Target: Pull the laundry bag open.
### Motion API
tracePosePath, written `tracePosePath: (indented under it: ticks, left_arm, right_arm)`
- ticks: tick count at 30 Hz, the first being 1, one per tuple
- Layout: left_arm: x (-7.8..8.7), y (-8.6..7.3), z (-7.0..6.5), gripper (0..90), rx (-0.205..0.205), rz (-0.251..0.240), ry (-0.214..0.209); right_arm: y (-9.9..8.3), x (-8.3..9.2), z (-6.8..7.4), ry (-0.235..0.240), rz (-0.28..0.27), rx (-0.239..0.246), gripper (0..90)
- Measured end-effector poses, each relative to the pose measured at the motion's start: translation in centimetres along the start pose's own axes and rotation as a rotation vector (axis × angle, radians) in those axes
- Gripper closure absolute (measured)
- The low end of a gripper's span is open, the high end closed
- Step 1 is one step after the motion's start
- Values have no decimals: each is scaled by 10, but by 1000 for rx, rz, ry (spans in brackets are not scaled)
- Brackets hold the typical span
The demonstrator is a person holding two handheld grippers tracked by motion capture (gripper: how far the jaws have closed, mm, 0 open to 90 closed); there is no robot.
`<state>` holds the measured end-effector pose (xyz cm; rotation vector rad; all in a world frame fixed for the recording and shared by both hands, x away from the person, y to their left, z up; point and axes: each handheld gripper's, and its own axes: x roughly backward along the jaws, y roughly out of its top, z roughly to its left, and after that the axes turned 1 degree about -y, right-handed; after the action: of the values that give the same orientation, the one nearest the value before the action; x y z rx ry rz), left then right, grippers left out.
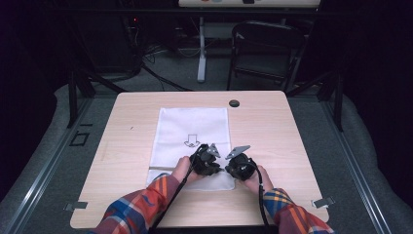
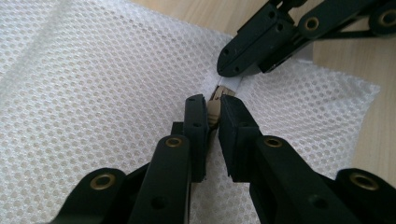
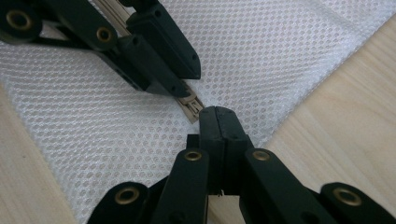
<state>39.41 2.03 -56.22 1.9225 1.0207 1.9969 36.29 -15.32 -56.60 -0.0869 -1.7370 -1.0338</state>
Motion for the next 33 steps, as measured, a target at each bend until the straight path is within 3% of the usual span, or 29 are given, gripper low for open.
tracePosePath:
  ticks: [14, 33]
  left_arm:
    - [-3, 2, 3, 809, -5, 2, -49]
    - [1, 4, 5, 810, -10, 38, -62]
  right_arm:
    - [-1, 0, -1, 9, -1, -5, 900]
    - [0, 0, 1, 13, -4, -17, 900]
